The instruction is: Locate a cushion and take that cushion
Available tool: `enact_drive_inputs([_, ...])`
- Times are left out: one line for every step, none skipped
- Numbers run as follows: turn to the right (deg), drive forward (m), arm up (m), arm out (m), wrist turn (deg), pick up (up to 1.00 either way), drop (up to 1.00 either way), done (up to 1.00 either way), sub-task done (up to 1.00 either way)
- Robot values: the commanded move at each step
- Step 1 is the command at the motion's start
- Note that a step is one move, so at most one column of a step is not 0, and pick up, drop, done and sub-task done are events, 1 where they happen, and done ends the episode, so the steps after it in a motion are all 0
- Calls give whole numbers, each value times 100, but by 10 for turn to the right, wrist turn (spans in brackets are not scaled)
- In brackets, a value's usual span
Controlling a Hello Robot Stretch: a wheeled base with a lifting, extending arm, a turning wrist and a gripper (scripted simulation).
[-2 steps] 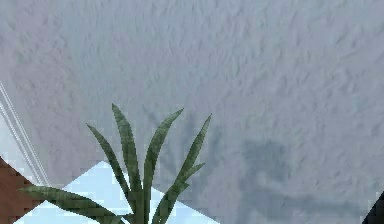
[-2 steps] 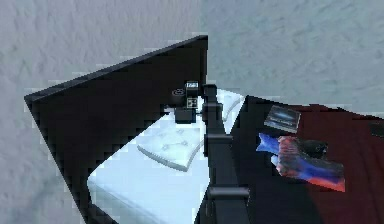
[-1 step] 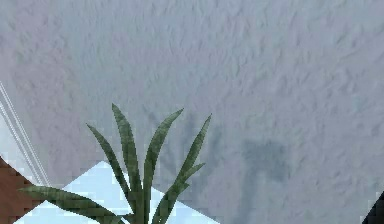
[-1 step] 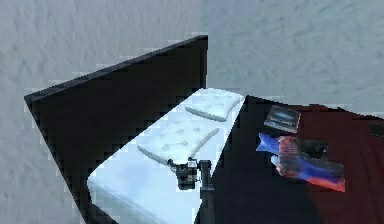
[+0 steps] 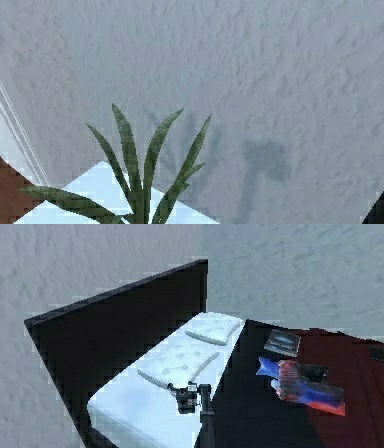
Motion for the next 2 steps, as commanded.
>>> enact_drive_inputs([0,0,10,0,0,0,0,0,0])
enact_drive_inputs([0,0,0,0,0,0,0,100,0])
